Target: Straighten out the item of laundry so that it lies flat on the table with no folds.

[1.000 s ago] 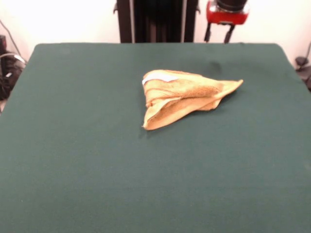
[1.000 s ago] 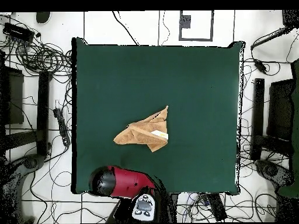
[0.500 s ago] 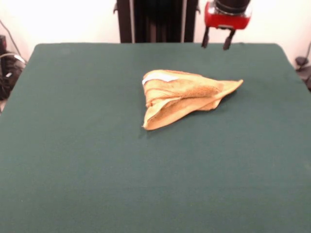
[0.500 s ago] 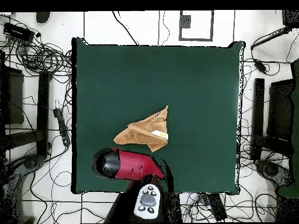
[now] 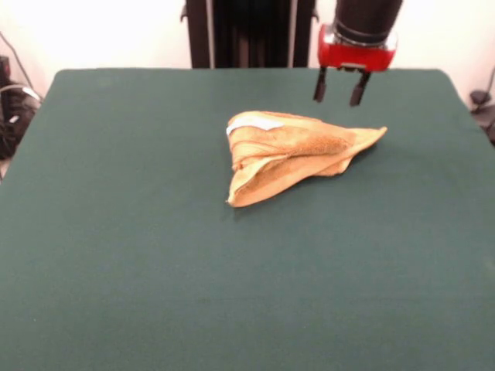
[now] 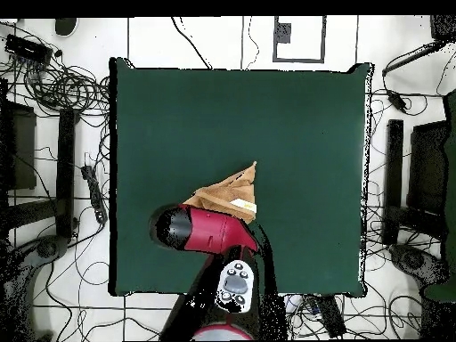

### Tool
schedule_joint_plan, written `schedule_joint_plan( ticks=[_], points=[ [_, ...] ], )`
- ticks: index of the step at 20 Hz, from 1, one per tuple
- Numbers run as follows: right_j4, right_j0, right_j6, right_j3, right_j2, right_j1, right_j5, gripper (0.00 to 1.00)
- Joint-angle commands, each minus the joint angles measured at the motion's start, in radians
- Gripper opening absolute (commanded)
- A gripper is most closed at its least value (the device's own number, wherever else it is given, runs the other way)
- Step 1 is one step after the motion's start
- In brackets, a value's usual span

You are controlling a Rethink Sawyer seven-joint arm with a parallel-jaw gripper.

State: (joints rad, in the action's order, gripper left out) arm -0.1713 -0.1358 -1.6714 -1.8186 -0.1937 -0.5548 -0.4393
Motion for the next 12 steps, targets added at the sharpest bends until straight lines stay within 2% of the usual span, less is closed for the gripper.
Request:
schedule_joint_plan(
  ticks=[1, 8, 12],
  points=[
    [-0.026, -0.008, -0.195, 0.085, 0.064, 0.121, -0.020, 1.00],
    [-0.032, -0.025, -0.253, 0.039, 0.033, 0.212, 0.074, 1.00],
    [-0.065, -0.009, -0.290, 0.000, 0.078, 0.257, 0.192, 1.00]
  ],
)
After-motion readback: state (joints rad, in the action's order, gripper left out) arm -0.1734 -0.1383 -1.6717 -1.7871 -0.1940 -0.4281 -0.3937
